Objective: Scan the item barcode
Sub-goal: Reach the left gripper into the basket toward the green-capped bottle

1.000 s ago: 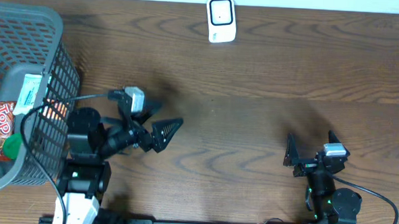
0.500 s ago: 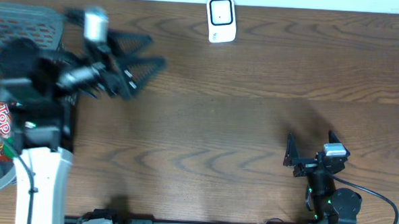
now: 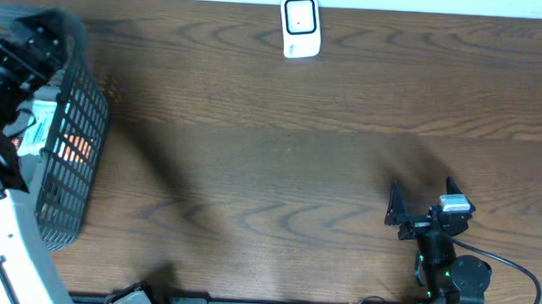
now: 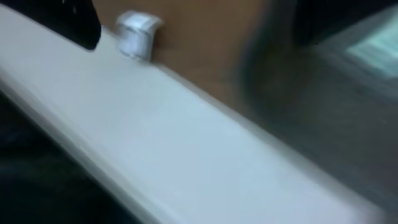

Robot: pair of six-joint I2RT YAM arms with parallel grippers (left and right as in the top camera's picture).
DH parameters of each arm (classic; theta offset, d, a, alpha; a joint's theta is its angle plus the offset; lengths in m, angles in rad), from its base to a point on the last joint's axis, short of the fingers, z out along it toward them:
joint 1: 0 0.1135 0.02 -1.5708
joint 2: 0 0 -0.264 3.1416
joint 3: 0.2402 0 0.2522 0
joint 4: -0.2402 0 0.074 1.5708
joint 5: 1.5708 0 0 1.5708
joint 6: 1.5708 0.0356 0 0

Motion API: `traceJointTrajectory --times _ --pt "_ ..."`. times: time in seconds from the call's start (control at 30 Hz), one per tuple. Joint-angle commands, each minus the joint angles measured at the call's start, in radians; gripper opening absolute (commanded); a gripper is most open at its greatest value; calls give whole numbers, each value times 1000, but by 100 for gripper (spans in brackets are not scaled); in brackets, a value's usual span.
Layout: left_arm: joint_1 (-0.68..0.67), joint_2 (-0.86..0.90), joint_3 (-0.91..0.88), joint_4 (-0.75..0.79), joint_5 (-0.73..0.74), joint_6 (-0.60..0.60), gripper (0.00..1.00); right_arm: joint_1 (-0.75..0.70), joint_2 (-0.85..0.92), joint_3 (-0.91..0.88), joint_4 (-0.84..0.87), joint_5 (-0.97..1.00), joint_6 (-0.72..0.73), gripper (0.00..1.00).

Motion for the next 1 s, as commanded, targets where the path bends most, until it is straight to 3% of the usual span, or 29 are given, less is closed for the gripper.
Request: traceJointTrajectory --times 0.0,0.07,0.17,0.3,0.53,0.73,0.97 --pt "5 -12 92 -130 -505 170 98 6 -5 -2 -4 1 14 99" --pt "9 -10 116 -260 -681 219 98 6 -5 -2 -4 1 14 99" --pt "23 7 116 -371 -781 256 98 6 -5 -2 -4 1 14 99" --pt "28 61 113 -447 -750 357 98 6 -5 -2 -4 1 14 99" --pt "50 171 108 -434 -755 357 98 6 -5 -2 -4 1 14 99" --pt "175 302 108 -464 -753 336 98 6 -5 -2 -4 1 14 99" --pt "293 454 101 -566 -618 333 98 6 -5 -2 -4 1 14 99"
